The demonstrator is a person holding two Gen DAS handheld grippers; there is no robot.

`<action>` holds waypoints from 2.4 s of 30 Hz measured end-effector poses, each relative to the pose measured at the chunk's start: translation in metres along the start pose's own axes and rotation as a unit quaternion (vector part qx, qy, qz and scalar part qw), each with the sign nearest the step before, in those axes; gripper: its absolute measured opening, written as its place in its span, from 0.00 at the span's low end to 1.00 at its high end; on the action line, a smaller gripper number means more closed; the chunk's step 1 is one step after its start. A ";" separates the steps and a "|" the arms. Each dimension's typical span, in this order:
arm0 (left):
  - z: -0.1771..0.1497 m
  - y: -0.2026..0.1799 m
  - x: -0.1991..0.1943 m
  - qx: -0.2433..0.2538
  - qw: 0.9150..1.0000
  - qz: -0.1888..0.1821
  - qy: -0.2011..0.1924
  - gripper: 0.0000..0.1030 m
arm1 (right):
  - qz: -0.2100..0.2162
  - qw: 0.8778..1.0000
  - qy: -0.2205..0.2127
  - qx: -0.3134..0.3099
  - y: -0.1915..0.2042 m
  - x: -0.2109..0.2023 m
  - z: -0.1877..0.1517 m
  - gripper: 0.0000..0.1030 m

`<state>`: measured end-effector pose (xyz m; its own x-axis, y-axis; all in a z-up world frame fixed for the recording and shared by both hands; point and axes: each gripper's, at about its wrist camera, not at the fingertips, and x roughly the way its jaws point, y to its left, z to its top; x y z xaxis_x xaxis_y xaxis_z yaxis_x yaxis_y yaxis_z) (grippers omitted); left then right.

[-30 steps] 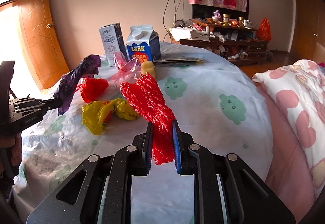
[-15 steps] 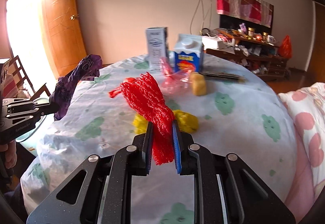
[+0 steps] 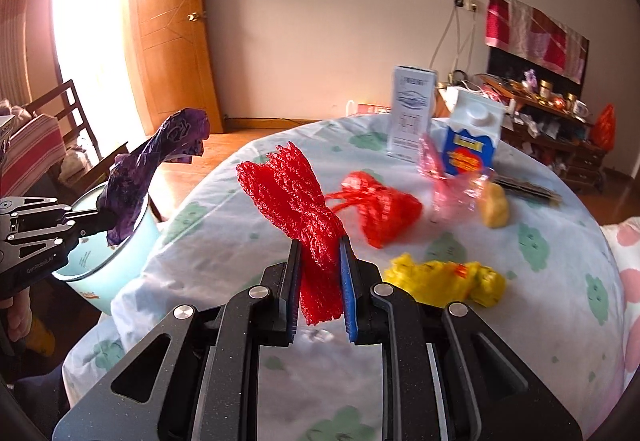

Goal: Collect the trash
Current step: 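Carry the purple wrapper and red net over the light-blue bin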

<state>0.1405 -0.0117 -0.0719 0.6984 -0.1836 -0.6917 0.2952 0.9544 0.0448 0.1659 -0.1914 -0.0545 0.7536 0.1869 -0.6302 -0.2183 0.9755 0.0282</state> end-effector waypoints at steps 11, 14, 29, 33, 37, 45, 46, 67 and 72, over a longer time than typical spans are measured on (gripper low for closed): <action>-0.019 0.042 -0.011 -0.033 0.999 0.031 0.007 0.02 | 0.034 0.999 0.009 -0.041 0.051 0.028 0.014 0.18; -0.023 0.051 -0.013 -0.040 0.998 0.040 0.009 0.02 | 0.044 0.998 0.011 -0.051 0.063 0.033 0.016 0.18; -0.042 0.084 -0.023 -0.067 0.995 0.067 0.016 0.02 | 0.075 0.993 0.019 -0.092 0.107 0.054 0.025 0.18; -0.046 0.092 -0.024 -0.075 0.994 0.072 0.018 0.02 | 0.082 0.991 0.021 -0.102 0.119 0.057 0.025 0.18; -0.050 0.099 -0.025 -0.081 0.994 0.077 0.019 0.02 | 0.089 0.989 0.024 -0.112 0.130 0.061 0.026 0.18; -0.057 0.110 -0.027 -0.092 0.992 0.085 0.023 0.02 | 0.097 0.987 0.027 -0.129 0.149 0.067 0.026 0.18; -0.058 0.111 -0.027 -0.093 0.992 0.086 0.023 0.02 | 0.098 0.986 0.028 -0.130 0.150 0.068 0.026 0.18; -0.068 0.135 -0.032 -0.115 0.987 0.105 0.033 0.02 | 0.114 0.979 0.034 -0.165 0.180 0.078 0.030 0.18; -0.068 0.137 -0.034 -0.117 0.987 0.107 0.032 0.02 | 0.118 0.978 0.035 -0.171 0.186 0.080 0.030 0.18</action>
<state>0.1129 0.1409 -0.0916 0.6834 0.0365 -0.7291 -0.0194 0.9993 0.0319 0.2043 0.0086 -0.0766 0.6155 0.3817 -0.6895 -0.5840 0.8084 -0.0738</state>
